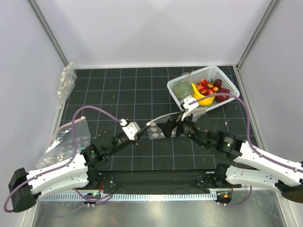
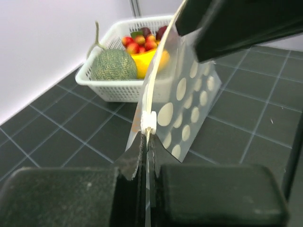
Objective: Place the food in the zip-top bag and seal the zipper
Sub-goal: Unzip the zipper food storage bag.
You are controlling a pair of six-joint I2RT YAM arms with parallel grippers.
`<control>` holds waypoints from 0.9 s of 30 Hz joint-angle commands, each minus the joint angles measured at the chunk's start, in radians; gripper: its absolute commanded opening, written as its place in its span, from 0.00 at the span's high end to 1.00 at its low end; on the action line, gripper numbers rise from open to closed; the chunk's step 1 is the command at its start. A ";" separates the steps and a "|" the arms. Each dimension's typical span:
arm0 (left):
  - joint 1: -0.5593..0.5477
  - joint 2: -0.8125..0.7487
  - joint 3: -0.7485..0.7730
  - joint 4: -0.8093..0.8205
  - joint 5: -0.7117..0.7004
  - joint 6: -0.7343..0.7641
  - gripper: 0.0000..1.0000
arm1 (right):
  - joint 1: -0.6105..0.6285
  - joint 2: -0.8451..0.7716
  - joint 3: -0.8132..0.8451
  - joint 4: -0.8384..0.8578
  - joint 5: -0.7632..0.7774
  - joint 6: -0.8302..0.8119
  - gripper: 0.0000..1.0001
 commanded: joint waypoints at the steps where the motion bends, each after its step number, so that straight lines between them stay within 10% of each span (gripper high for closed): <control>1: -0.003 -0.046 0.099 -0.265 0.033 -0.036 1.00 | 0.001 -0.108 -0.098 0.149 -0.179 -0.228 0.21; 9: -0.003 -0.087 0.127 -0.383 0.111 -0.082 1.00 | 0.001 -0.229 -0.163 0.186 -0.470 -0.314 0.24; 27: -0.003 -0.026 0.201 -0.413 0.447 -0.131 1.00 | 0.001 -0.065 -0.156 0.201 -0.613 -0.460 0.38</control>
